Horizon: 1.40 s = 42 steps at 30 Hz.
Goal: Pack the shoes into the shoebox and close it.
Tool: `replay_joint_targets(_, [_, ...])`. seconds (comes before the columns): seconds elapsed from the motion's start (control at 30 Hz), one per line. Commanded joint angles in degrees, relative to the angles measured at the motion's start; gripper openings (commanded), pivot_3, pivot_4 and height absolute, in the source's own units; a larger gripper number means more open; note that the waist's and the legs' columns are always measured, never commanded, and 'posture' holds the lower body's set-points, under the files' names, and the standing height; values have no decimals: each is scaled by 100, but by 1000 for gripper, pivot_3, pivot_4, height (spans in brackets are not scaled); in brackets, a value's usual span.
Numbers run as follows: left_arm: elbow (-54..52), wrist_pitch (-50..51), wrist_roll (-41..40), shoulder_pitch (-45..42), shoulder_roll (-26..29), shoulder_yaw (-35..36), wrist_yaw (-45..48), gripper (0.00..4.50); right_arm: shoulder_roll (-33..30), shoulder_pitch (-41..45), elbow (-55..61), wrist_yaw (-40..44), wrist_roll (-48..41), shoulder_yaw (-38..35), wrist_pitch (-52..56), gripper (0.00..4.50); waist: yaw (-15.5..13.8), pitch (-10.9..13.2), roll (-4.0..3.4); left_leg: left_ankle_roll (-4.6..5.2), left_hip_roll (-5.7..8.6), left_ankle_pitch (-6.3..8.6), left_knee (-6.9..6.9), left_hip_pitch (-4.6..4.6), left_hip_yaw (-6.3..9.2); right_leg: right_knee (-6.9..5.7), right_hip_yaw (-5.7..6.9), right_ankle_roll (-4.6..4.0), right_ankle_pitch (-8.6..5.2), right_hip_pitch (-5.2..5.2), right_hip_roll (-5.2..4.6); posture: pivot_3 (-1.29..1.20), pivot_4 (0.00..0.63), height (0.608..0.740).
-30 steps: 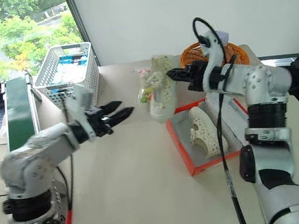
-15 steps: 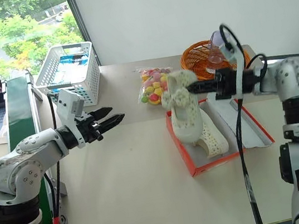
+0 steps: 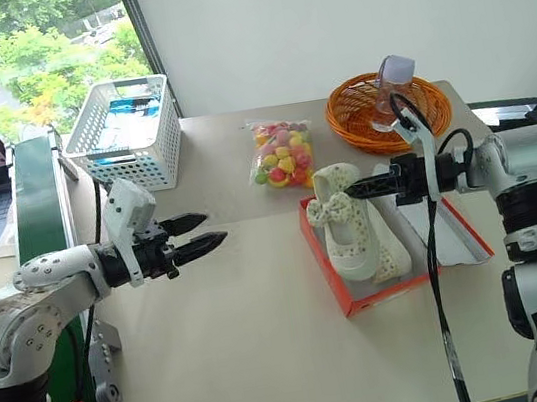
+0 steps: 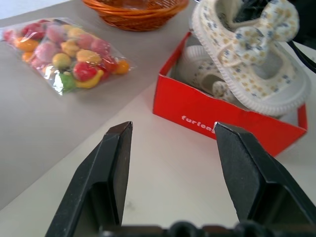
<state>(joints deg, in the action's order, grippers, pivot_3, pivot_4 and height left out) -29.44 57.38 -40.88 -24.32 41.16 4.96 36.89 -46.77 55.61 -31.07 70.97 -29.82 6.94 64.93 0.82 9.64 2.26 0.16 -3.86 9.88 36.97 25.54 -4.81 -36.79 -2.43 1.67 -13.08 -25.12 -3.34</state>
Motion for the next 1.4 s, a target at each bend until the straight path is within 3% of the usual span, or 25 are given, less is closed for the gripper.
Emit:
replay_joint_targets(0.03, [-180, -240, 23, -18, 167, -102, 264, 2803, -176, 207, -18, 342, 184, 89, -241, 567, -1, 0, 0, 0, 0, 0, 0, 0, 0, 0, 0, 0, 0, 0, 0, 0, 150, 740])
replay_joint_targets(0.5, [-52, -509, 223, -136, 267, -434, 562, 2803, 104, 284, -396, 1206, 808, 842, -590, 567, 0, 0, 0, 0, 0, 0, 1, -1, -1, -4, 0, 0, 0, 0, 1, 0, 150, 740])
replay_joint_targets(0.83, [-182, -424, 147, -64, 188, -371, 416, 2803, 870, 796, -1979, 1449, 1703, 1316, -1534, 567, 0, 0, 0, 0, 0, 0, 6, -1, -1, -8, 0, 0, 0, 0, 1, 0, 150, 740])
replay_joint_targets(1.17, [-347, -343, 41, 46, 173, -308, 201, 2803, 1247, 598, -2837, 1547, 2284, 1312, -2068, 567, -4, -1, 0, -1, 0, -1, 8, -9, 0, -17, 0, 0, -1, 7, 1, 0, 150, 740])
replay_joint_targets(1.4, [-372, -347, 9, 37, 178, -312, 93, 2803, 1604, 243, -3000, 1373, 2174, 902, -1814, 567, -2, -3, 2, -2, -1, -1, 8, -27, 1, -20, 1, -2, -2, 22, 2, 0, 150, 740])
